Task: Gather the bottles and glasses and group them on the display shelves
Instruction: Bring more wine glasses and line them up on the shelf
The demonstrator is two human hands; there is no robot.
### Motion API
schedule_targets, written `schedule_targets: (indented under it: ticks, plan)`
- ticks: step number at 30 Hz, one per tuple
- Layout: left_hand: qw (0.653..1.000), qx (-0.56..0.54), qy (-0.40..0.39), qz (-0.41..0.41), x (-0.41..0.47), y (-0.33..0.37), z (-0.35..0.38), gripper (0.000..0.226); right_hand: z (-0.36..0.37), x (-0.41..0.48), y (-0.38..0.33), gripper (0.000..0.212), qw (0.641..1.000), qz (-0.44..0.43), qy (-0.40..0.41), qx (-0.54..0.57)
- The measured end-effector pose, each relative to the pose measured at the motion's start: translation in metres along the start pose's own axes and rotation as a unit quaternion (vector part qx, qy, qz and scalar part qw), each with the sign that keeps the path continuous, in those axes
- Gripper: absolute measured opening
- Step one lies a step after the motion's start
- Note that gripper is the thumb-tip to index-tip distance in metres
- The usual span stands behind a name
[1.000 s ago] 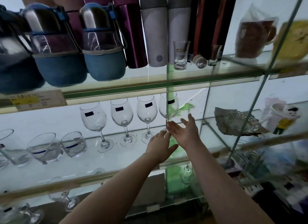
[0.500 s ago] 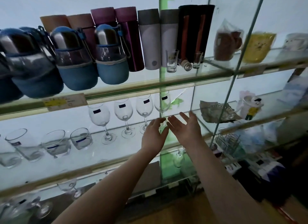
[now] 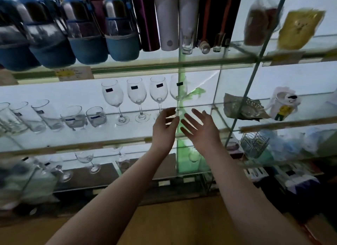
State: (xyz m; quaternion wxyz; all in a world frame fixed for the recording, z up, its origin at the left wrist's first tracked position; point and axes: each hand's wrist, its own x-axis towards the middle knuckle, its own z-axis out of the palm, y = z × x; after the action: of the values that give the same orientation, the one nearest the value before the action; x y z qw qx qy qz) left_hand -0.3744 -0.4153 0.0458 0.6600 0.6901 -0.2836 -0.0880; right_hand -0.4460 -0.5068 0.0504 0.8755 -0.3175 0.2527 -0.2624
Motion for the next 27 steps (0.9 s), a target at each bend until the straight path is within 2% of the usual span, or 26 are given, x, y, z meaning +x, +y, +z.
schedule_targets:
  ticks: [9,19,27]
  plan:
    - [0.995,0.048,0.039,-0.081,-0.071,-0.03,0.0,0.025,-0.053,-0.028,0.031,0.021,0.998,0.051,0.013,-0.028]
    - [0.985,0.063,0.009,-0.158,-0.108,-0.064,-0.001,0.026,-0.086,-0.037,0.084,0.018,0.99,0.035,0.094,-0.103]
    - [0.981,0.053,-0.019,-0.187,-0.101,-0.102,-0.05,0.03,-0.067,-0.028,0.134,0.013,0.976,0.025,0.155,-0.154]
